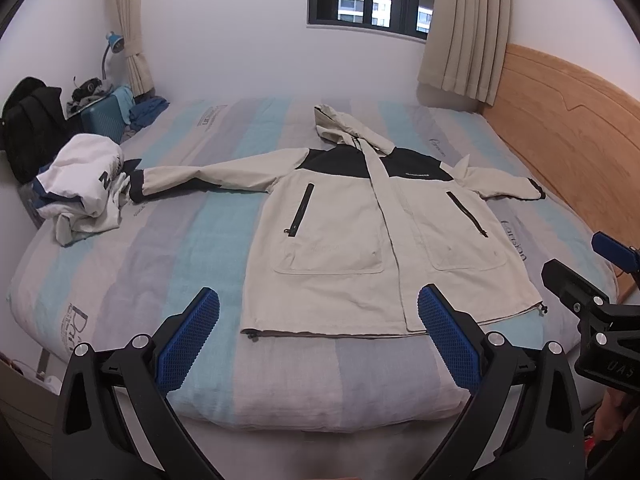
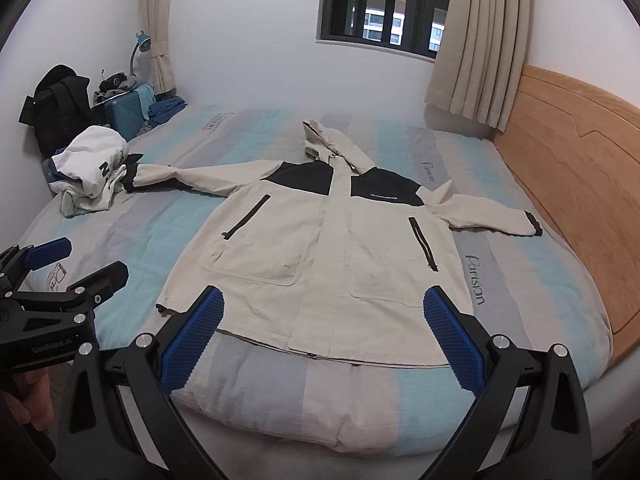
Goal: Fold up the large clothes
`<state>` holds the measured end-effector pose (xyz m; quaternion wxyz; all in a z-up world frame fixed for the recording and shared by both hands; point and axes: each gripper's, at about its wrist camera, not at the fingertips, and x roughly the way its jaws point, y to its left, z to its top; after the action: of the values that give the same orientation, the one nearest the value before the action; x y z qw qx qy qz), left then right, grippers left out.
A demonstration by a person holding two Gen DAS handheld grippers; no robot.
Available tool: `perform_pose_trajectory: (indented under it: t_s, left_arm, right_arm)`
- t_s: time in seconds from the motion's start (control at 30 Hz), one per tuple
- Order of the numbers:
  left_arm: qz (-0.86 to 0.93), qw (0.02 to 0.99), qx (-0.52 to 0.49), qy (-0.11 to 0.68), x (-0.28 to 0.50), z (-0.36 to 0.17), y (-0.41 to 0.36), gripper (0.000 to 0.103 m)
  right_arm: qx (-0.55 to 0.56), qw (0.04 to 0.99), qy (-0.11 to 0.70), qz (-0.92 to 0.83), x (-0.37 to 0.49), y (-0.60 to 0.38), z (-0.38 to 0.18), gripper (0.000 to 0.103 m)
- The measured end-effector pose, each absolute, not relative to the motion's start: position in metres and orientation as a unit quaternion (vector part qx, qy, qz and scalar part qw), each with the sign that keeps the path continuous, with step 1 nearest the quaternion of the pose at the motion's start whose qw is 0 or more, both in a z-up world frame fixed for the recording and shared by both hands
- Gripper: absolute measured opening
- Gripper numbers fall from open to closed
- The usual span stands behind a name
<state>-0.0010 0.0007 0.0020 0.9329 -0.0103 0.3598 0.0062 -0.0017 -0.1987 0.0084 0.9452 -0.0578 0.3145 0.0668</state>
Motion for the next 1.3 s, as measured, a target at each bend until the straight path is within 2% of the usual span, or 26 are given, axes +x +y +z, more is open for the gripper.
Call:
perform_pose_trajectory:
  t_s: [0.9, 1.13, 1.3]
  left_arm:
    - [0.009, 0.940, -0.008, 0.340, -0.004, -0.002, 0.007, 0.097]
    - [0.004, 0.933, -0.007, 0.360, -0.002, -0.004, 0.006, 0.097]
    - [-0.027, 0.923, -0.008, 0.383, 0.006, -0.011, 0.003, 0.097]
  right_arm:
    - [-0.057, 0.943, 0.319, 0.073, -0.003, -0.193, 0.006, 0.096]
    - [-0.053, 0.943, 0.321, 0.069, -0.001, -0.194, 0.007, 0.096]
    - [-0.005, 0.938, 0.336, 0.082, 0.003, -0.203, 0.009, 0.096]
